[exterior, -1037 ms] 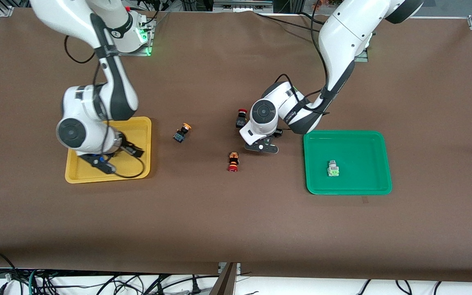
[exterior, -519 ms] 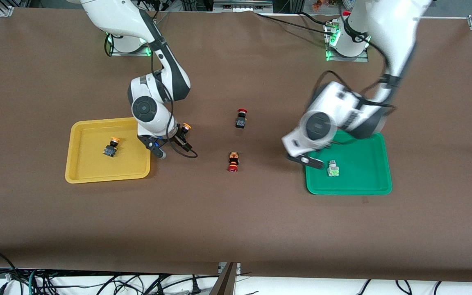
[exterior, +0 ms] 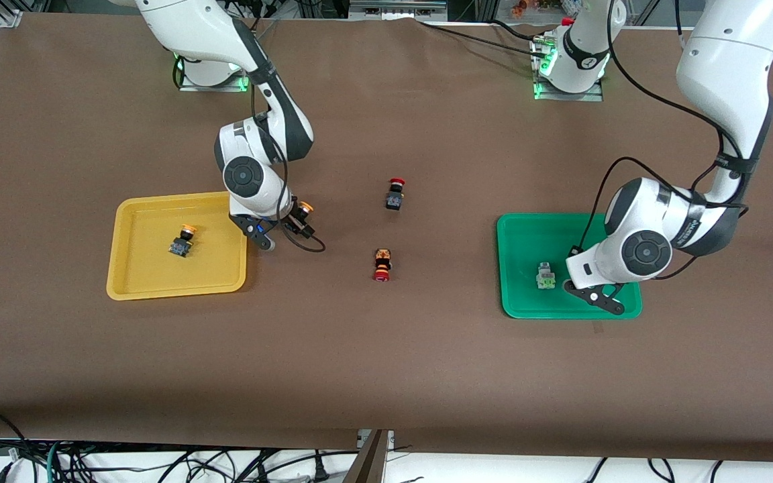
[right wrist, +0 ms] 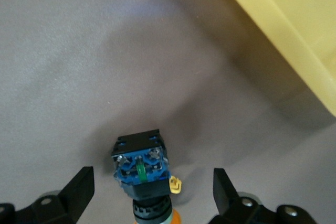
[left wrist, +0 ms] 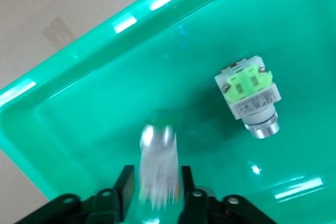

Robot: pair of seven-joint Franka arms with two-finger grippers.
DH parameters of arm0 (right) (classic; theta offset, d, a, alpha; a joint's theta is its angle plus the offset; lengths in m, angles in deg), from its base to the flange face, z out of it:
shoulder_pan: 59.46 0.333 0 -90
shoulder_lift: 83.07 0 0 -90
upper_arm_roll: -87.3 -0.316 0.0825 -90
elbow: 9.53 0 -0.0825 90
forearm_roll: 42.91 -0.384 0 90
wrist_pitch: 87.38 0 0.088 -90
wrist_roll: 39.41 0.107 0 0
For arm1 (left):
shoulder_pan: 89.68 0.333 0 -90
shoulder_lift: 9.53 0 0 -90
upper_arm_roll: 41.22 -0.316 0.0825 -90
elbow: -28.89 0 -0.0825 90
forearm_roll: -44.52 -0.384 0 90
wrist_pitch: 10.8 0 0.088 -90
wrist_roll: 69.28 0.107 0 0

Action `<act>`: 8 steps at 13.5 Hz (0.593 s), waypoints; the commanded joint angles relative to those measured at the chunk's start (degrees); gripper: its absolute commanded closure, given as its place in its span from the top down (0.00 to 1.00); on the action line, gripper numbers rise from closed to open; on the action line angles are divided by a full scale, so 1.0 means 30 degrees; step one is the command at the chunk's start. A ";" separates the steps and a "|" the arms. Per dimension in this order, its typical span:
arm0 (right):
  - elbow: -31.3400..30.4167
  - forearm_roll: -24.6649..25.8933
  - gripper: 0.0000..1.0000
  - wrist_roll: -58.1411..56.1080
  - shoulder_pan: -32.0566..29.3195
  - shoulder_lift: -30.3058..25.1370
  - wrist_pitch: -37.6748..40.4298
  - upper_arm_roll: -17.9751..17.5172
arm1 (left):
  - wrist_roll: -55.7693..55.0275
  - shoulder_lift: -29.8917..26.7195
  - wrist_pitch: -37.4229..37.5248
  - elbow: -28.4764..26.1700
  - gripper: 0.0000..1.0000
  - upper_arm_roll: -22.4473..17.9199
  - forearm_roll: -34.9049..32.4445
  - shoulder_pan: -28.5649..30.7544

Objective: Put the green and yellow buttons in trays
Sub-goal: 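Place the green button in the green tray with the left gripper and release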

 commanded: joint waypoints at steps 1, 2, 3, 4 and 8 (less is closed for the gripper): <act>-0.0262 -0.0299 0.40 0.0054 0.0326 0.0092 -0.0692 0.0032 | -0.0017 -0.1506 0.0780 0.0352 1.00 0.0462 -0.0180 0.0011; -0.0203 -0.0328 0.04 0.0055 0.0268 0.0092 -0.0605 0.0061 | -0.0046 -0.2121 0.1657 0.0935 1.00 0.0550 0.0052 -0.0077; -0.0115 -0.0328 0.00 0.0055 0.0151 0.0092 -0.0575 0.0061 | -0.0075 -0.2736 0.2710 0.1898 1.00 0.0899 0.1186 -0.0078; -0.0056 -0.0328 0.00 0.0084 0.0121 0.0063 -0.0575 0.0061 | -0.0047 -0.3496 0.4171 0.2894 1.00 0.1105 0.2763 0.0154; 0.0789 -0.0038 0.00 -0.0500 0.0121 -0.0287 0.1260 0.1460 | -0.0220 -0.5749 0.8959 0.6387 1.00 0.0874 0.4651 0.0011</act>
